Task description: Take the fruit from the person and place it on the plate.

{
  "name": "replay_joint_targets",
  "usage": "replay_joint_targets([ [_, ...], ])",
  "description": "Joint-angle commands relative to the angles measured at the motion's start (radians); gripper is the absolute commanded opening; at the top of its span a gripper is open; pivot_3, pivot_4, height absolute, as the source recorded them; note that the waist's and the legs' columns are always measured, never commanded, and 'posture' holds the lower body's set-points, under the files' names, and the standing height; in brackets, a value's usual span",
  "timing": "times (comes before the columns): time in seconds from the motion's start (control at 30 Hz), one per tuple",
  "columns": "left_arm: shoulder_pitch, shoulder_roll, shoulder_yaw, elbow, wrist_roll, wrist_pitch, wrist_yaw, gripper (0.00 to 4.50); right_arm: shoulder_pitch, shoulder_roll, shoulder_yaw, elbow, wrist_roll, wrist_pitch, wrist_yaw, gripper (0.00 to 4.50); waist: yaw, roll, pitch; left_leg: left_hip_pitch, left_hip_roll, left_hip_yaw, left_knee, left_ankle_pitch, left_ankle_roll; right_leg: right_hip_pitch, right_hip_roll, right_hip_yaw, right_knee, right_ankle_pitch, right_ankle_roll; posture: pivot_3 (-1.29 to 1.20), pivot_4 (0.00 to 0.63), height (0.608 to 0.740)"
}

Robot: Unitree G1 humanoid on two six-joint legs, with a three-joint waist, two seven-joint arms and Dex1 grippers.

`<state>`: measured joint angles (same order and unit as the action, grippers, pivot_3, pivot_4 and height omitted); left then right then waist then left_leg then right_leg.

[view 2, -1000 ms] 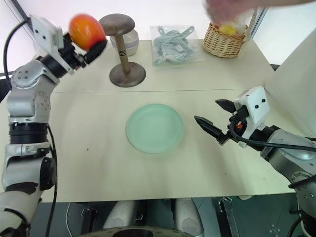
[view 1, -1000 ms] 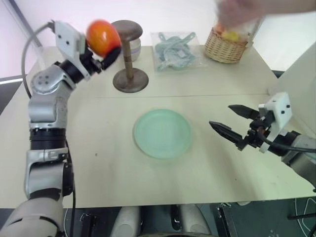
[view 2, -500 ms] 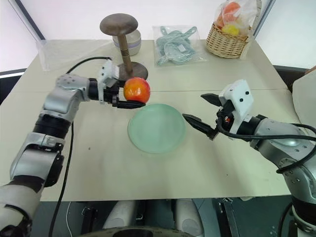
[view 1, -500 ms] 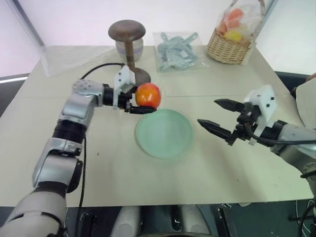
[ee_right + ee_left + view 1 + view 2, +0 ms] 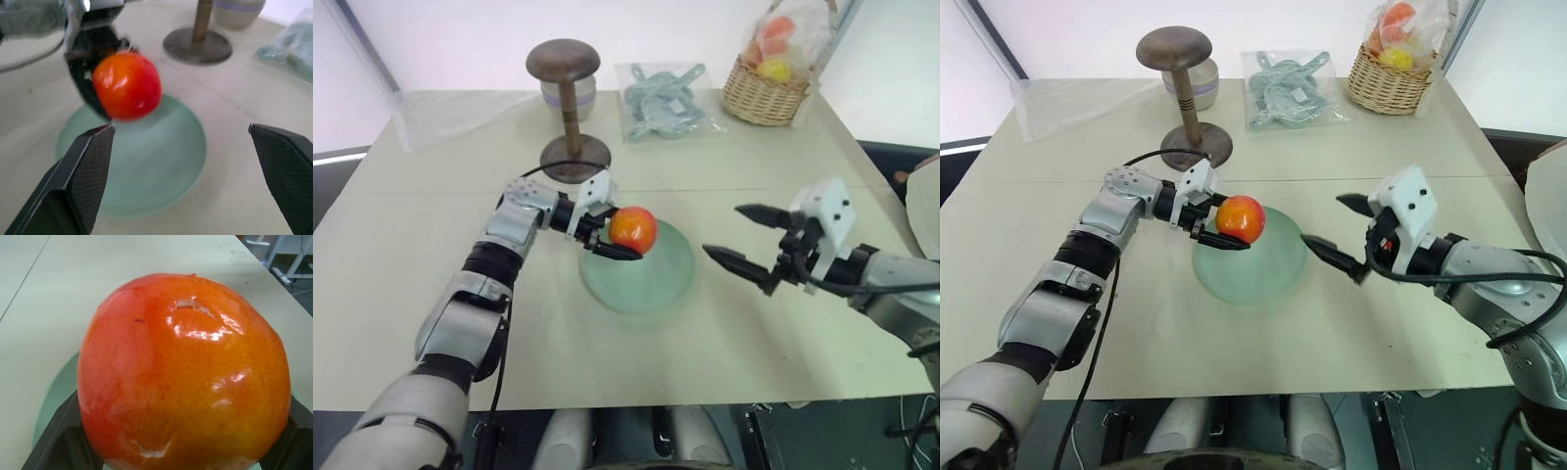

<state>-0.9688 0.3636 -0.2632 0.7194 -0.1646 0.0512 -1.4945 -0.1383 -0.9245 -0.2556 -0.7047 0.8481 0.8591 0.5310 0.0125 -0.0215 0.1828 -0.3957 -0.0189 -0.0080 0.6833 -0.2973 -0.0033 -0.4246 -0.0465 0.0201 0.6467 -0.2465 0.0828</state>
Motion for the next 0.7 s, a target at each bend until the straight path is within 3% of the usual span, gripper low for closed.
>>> replay_joint_targets([
  [0.03, -0.026, -0.017, 0.006, 0.005, 0.009, -0.025, -0.011, 3.06, 0.019, -0.021, 0.004, -0.031, -0.004, 0.004, 0.035, 4.50, -0.001, 0.000, 0.000, 0.000, 0.000, 0.000, 0.000, 0.000, 0.000, 0.000, 0.000, 0.000, 0.000, 0.000, 0.000, 0.00, 0.150, 0.740],
  [0.43, -0.052, -0.047, 0.004, 0.067, 0.046, -0.071, -0.025, 3.06, 0.020, -0.039, 0.014, -0.034, -0.050, 0.002, 0.068, 4.50, -0.001, 0.000, 0.000, 0.000, 0.000, 0.000, 0.000, 0.000, 0.000, 0.000, 0.000, 0.000, 0.000, 0.000, 0.000, 0.00, 0.150, 0.740],
  [0.47, -0.055, -0.049, 0.003, 0.076, 0.054, -0.079, -0.022, 4.09, 0.020, -0.039, 0.013, -0.033, -0.053, 0.001, 0.068, 4.50, -0.001, 0.000, 0.000, 0.000, 0.000, 0.000, 0.000, 0.000, 0.000, 0.000, 0.000, 0.000, 0.000, 0.000, 0.000, 0.00, 0.150, 0.740],
  [0.5, -0.056, -0.051, 0.002, 0.083, 0.060, -0.083, -0.021, 4.41, 0.019, -0.038, 0.011, -0.032, -0.055, 0.001, 0.068, 4.50, -0.001, 0.000, 0.000, 0.000, 0.000, 0.000, 0.000, 0.000, 0.000, 0.000, 0.000, 0.000, 0.000, 0.000, 0.000, 0.00, 0.150, 0.740],
  [0.7, -0.051, -0.040, 0.010, 0.074, 0.065, -0.087, -0.057, 4.47, 0.025, -0.032, 0.000, -0.040, -0.057, 0.005, 0.062, 4.50, -0.001, 0.000, 0.000, 0.000, 0.000, 0.000, 0.000, 0.000, 0.000, 0.000, 0.000, 0.000, 0.000, 0.000, 0.000, 0.00, 0.150, 0.740],
])
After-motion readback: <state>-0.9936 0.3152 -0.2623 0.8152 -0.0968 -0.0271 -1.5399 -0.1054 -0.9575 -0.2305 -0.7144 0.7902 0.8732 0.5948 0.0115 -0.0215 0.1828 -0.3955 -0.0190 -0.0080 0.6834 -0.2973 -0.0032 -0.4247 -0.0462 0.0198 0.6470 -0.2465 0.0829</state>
